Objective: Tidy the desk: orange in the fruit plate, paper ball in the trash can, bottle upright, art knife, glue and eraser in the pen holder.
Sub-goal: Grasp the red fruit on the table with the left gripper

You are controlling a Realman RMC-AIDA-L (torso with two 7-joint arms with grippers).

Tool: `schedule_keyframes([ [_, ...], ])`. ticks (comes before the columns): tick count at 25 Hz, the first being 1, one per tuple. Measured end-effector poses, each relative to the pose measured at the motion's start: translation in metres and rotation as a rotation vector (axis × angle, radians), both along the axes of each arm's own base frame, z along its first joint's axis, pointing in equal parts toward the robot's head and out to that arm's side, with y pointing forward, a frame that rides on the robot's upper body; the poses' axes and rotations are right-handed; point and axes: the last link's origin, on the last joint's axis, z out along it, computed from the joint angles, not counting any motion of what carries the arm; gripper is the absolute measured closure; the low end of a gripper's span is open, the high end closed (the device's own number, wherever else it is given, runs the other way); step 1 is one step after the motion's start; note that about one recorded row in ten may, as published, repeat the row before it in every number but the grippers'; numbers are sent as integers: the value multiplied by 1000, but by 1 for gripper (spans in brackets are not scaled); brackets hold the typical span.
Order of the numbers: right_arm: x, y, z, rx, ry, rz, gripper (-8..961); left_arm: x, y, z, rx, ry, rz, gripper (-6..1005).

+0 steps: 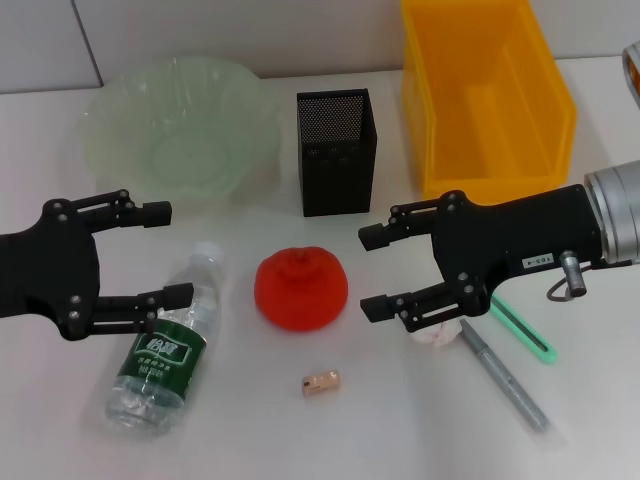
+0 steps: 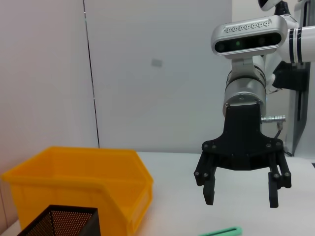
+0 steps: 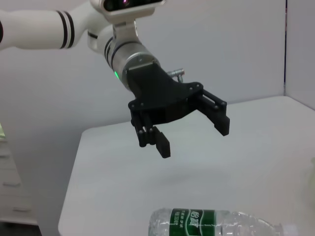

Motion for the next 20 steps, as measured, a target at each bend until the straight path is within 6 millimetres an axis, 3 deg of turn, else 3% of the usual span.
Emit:
schedule_keyframes([
  [20, 4, 1, -5, 16, 52, -17, 180, -12, -6, -2, 44, -12, -5, 177],
])
